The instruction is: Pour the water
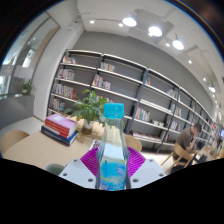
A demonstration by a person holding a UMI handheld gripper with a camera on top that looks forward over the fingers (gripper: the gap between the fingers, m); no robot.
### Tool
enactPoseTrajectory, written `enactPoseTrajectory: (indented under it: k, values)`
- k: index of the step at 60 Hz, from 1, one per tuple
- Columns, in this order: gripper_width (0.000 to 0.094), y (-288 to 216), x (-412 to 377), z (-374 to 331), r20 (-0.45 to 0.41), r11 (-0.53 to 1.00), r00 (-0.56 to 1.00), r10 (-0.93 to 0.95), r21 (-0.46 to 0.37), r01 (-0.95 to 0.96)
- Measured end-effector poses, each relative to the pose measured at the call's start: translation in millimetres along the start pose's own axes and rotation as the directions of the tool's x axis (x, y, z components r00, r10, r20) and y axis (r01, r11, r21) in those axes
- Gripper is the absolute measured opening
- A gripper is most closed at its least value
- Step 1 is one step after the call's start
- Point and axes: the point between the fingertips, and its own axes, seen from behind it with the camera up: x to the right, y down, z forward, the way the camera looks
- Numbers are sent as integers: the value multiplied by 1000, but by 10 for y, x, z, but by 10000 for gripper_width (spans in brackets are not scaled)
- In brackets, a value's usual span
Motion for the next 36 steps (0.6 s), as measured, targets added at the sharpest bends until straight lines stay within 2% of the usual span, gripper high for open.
enactPoseTrajectory:
  k: [6, 25, 27, 36]
  values:
    - [336, 369, 113, 138, -24, 989, 989, 144, -34, -145]
    - [342, 1261, 118, 478, -21, 947, 956, 293, -129, -294]
    - [339, 1225, 132, 479, -19, 952, 957, 290, -90, -291]
    - [338, 1283, 190, 407, -43, 949, 954, 297, -100, -300]
